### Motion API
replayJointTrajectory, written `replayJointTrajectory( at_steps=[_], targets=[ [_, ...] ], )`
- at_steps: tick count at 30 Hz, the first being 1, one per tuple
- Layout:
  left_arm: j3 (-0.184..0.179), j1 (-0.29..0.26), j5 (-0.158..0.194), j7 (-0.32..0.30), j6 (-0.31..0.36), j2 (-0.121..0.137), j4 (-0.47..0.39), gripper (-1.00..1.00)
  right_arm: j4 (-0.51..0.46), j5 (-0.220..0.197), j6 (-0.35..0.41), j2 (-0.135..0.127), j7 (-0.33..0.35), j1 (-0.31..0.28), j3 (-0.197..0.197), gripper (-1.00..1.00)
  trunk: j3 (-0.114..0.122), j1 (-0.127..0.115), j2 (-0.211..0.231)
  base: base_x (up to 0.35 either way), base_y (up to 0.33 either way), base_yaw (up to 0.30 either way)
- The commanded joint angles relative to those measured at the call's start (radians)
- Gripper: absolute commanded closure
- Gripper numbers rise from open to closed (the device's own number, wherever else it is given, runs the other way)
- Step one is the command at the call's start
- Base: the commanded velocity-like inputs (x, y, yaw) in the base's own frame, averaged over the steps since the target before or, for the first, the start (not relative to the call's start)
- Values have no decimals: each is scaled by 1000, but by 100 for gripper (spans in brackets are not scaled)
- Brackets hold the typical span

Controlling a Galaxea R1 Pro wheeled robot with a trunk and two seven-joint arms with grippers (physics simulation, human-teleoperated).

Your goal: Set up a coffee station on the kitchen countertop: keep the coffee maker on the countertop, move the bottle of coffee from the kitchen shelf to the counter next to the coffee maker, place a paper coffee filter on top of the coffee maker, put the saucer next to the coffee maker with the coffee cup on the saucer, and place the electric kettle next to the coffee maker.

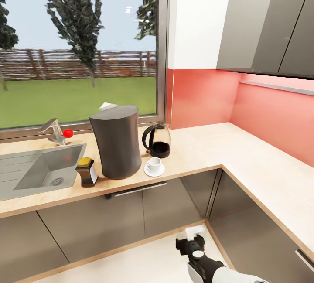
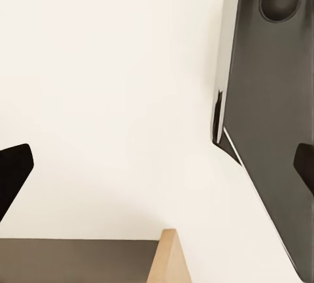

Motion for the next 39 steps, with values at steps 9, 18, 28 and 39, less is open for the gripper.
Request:
replayJointTrajectory(
  at_steps=[9,18,28,39],
  targets=[
    [8,-1,-9,4,0,0,-1,-100,5,-9,455,0,202,44,4,-100,-2,1,-2,0,0,0],
    [7,-2,-9,7,5,0,-1,-100,5,-9,594,0,239,81,5,-100,-2,1,-2,0,0,0],
    [8,-2,-9,7,7,0,-1,-100,5,-8,597,0,272,104,6,-100,-2,1,-2,0,0,0],
    [7,-2,-8,8,7,2,-1,-100,7,-6,585,0,267,137,6,-100,-2,1,-2,0,0,0]
  ],
)
